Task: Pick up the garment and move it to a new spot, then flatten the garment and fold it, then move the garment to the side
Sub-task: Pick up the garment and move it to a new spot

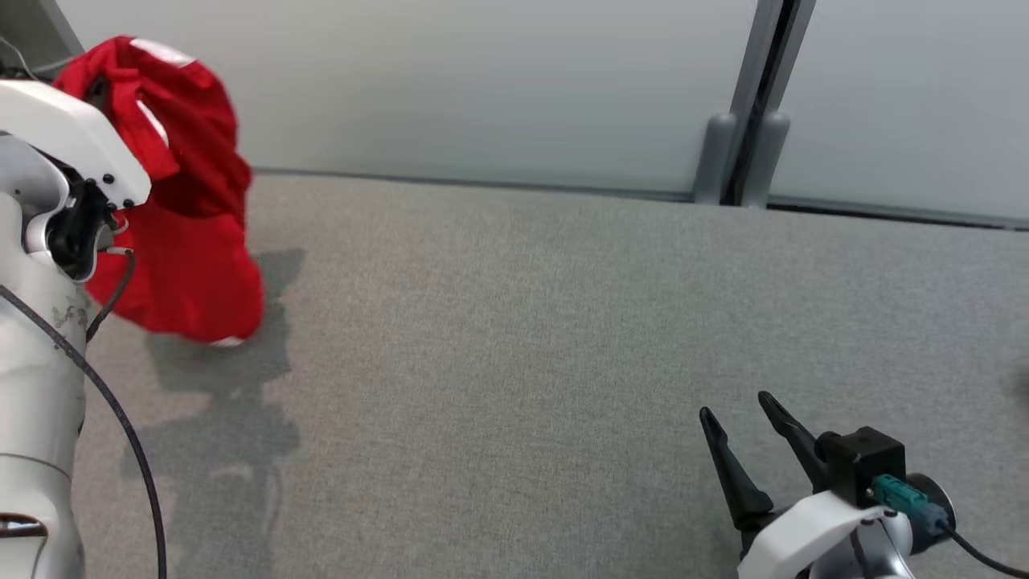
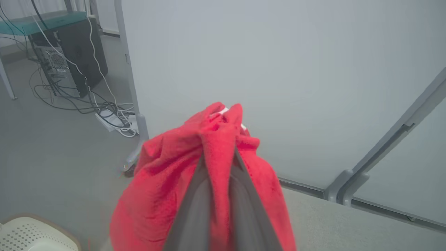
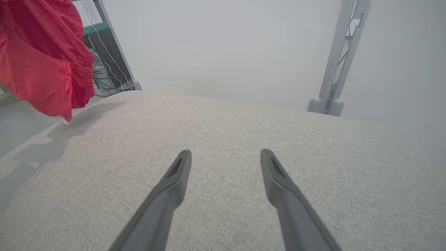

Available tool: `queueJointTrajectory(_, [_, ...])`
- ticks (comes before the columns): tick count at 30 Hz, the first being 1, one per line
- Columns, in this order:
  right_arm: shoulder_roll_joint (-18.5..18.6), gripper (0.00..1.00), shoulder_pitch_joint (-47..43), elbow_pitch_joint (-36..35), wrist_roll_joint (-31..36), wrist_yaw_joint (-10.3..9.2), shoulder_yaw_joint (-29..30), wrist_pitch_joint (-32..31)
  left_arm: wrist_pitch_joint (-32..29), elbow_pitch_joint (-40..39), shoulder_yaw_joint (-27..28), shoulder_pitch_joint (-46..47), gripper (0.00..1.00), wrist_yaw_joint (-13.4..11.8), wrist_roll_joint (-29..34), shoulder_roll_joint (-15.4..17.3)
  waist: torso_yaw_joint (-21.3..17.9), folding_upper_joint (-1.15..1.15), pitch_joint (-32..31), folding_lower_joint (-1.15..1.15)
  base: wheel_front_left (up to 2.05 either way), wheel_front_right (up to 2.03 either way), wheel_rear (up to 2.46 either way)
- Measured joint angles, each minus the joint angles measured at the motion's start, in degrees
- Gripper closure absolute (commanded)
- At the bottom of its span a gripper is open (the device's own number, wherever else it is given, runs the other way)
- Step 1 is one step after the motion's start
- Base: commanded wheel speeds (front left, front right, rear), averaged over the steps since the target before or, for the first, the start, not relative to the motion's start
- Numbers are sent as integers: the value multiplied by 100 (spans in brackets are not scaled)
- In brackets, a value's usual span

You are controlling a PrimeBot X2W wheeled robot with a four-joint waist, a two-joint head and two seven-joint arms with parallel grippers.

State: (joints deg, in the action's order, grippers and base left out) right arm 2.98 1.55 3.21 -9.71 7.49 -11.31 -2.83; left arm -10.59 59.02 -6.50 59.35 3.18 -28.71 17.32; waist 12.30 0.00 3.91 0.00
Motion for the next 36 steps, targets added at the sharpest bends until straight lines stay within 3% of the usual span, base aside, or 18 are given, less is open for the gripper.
queueJointTrajectory(5, [-20, 0, -122, 127, -122, 0, 141, 136, -107, -664, -140, 108, 100, 151, -52, -270, -184, 0, -530, 0, 0, 0, 0])
queueJointTrajectory(11, [-20, 0, -219, 120, -60, 0, 349, 162, -166, -1713, -409, -232, 100, 229, -102, -653, -752, 0, -754, 0, 0, 0, 0])
queueJointTrajectory(18, [-23, 0, -238, -37, 11, 0, 401, 99, -47, -3134, -631, -1176, 100, -116, 7, -971, -1566, 0, -789, 0, 0, 0, 0])
queueJointTrajectory(25, [-23, 0, -186, -179, 135, 0, 287, 119, -53, -4275, -748, -2335, 100, -664, -53, -1221, -2380, 0, -662, 0, 0, 0, 0])
queueJointTrajectory(31, [-20, 0, -113, -148, 179, 0, 183, 136, -263, -4335, -929, -3184, 100, -1035, -2, -1265, -2858, 0, -454, 0, 0, 0, 0])
queueJointTrajectory(35, [-21, 0, -88, -111, 164, 0, 119, 162, -188, -3977, -1101, -3594, 100, -1022, -1, -1284, -2961, 0, -301, 0, 0, 0, 0])
queueJointTrajectory(36, [-22, 0, -86, -104, 160, 0, 101, 163, -118, -3834, -1145, -3662, 55, -970, 19, -1283, -2967, 0, -279, 0, 0, 0, 0])
